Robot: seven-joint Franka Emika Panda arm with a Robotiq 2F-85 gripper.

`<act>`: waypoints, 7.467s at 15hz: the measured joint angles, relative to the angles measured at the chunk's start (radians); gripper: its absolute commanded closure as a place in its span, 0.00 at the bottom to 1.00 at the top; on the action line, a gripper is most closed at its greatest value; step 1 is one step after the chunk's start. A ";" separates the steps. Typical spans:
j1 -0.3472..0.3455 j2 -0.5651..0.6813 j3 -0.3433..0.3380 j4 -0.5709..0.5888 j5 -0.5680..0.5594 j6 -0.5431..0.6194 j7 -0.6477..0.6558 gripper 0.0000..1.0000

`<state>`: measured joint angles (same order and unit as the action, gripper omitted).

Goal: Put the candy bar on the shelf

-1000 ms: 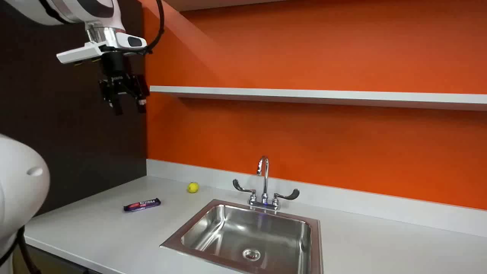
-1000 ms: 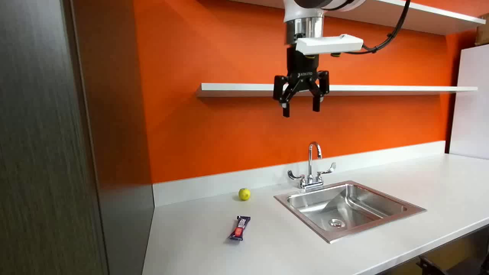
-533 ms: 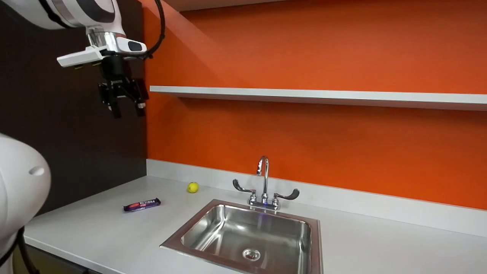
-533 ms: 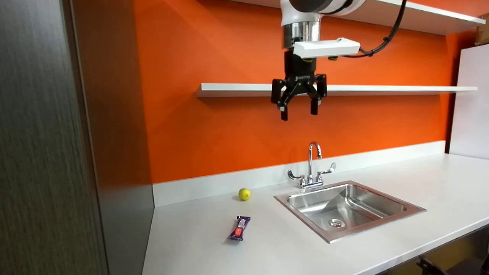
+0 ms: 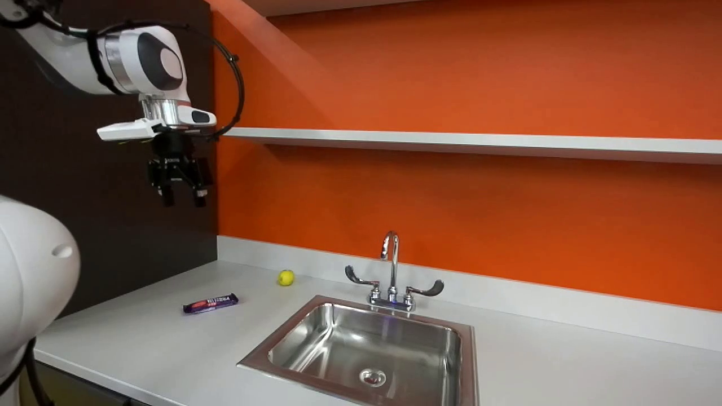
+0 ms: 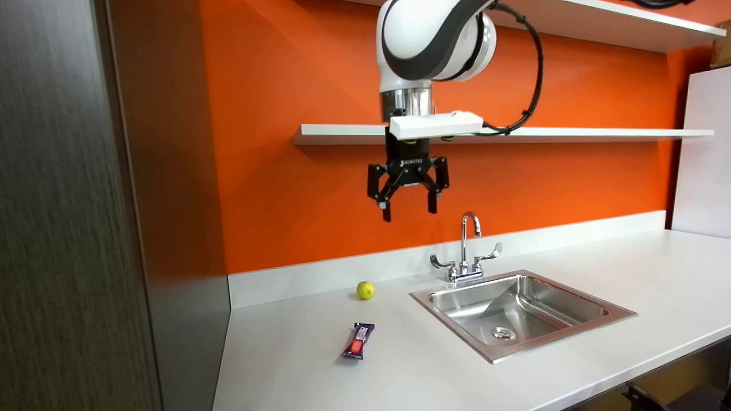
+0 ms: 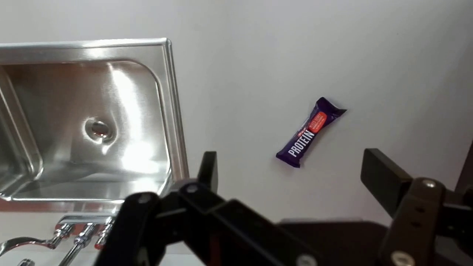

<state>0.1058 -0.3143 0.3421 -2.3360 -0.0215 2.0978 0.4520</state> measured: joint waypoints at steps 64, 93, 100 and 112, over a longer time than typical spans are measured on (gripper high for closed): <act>0.277 0.953 -0.313 0.448 -0.046 0.419 0.689 0.93; 0.149 -0.002 -0.189 -0.033 -0.258 0.303 0.393 0.93; 0.056 -0.156 -0.108 0.084 -0.258 0.188 0.331 0.93; -0.050 0.040 -0.057 0.452 -0.347 0.128 0.252 0.93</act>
<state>0.0560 -0.2741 0.2849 -1.8840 -0.3689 2.2261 0.7041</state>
